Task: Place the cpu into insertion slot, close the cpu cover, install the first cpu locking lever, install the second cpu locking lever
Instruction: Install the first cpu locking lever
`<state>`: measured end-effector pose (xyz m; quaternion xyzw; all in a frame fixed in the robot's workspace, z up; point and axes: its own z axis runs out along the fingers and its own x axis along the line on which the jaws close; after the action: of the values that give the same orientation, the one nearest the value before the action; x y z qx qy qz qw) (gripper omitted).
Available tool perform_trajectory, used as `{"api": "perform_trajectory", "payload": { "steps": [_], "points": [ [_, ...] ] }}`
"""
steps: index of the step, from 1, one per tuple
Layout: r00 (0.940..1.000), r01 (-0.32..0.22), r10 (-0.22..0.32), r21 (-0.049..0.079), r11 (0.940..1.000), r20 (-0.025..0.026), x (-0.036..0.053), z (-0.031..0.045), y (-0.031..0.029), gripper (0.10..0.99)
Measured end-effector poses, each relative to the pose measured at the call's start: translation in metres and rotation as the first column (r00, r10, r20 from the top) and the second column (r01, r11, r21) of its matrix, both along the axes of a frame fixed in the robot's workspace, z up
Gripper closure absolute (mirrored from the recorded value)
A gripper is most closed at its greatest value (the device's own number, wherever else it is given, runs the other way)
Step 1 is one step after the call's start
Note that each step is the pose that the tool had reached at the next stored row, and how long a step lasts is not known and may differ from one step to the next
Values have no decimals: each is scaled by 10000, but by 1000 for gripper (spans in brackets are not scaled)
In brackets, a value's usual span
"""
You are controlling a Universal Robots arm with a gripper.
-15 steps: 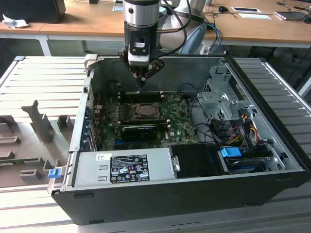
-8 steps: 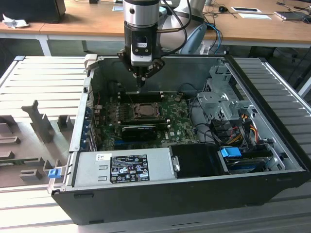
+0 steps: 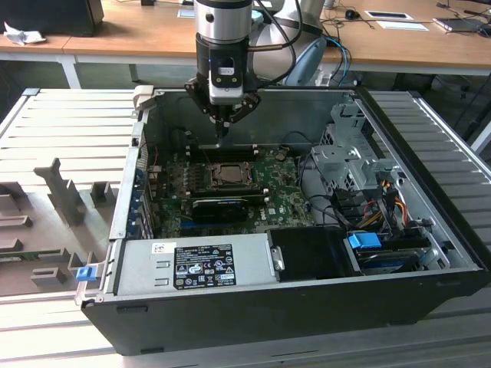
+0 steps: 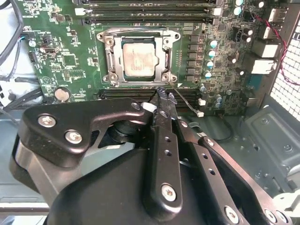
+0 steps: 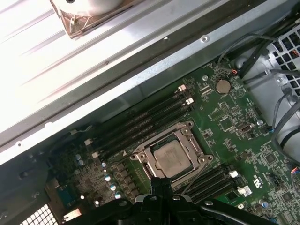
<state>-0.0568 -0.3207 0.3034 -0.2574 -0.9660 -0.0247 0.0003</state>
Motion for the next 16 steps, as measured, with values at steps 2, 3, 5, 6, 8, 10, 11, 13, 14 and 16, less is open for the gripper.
{"api": "perform_trajectory", "payload": {
  "steps": [2,3,5,6,8,10,11,13,14,16],
  "points": [
    [10000,-61,61,0,10000,0,0,0,0,980],
    [9999,-106,106,0,9999,0,0,0,0,980],
    [9998,-182,182,0,9998,0,0,0,0,980],
    [9998,-206,206,0,9998,0,0,0,0,980],
    [9996,-278,278,1,9996,0,0,0,0,980],
    [9994,-358,358,4,9994,1,0,-1,0,980],
    [9992,-388,388,5,9992,1,0,0,0,980],
    [9990,-454,454,4,9990,0,0,0,-1,980],
    [9988,-483,483,5,9988,0,0,0,-1,980],
    [9985,-545,545,4,9985,0,0,0,-1,980]
  ]
}}
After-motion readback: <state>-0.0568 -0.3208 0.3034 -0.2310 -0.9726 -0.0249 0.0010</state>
